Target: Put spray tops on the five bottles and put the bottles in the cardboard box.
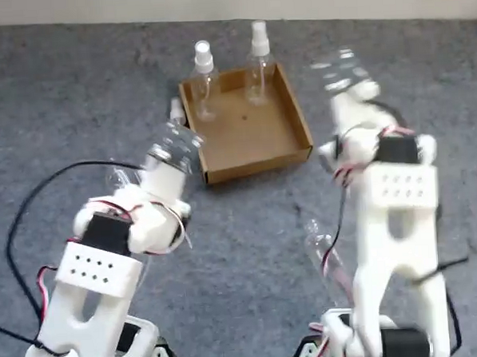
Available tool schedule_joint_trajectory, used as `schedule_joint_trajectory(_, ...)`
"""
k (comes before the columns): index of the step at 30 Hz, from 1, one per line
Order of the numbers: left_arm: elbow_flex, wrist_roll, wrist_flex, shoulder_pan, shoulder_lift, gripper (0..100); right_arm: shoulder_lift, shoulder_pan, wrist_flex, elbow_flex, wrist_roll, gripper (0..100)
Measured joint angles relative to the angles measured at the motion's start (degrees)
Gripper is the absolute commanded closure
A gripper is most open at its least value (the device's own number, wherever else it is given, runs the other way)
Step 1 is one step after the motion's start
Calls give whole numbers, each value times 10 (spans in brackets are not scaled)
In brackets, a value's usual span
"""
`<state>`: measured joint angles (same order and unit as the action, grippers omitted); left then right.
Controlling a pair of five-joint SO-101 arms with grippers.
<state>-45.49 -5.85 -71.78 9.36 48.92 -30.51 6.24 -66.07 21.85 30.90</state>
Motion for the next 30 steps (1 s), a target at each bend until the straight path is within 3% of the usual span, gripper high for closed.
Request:
schedule_joint_trajectory(8, 206, 63, 0, -129, 0, 997, -214, 237, 202, 240, -70, 995)
schedule_joint_trajectory(13, 310, 154, 0, -142, 6, 997, -237, 341, 322, 355, -108, 995)
schedule_joint_trajectory(22, 339, 280, 15, -142, 81, 997, -242, 378, 421, 412, -129, 995)
schedule_joint_trajectory(30, 149, 318, 182, -142, 205, 997, -245, 388, 430, 474, -130, 995)
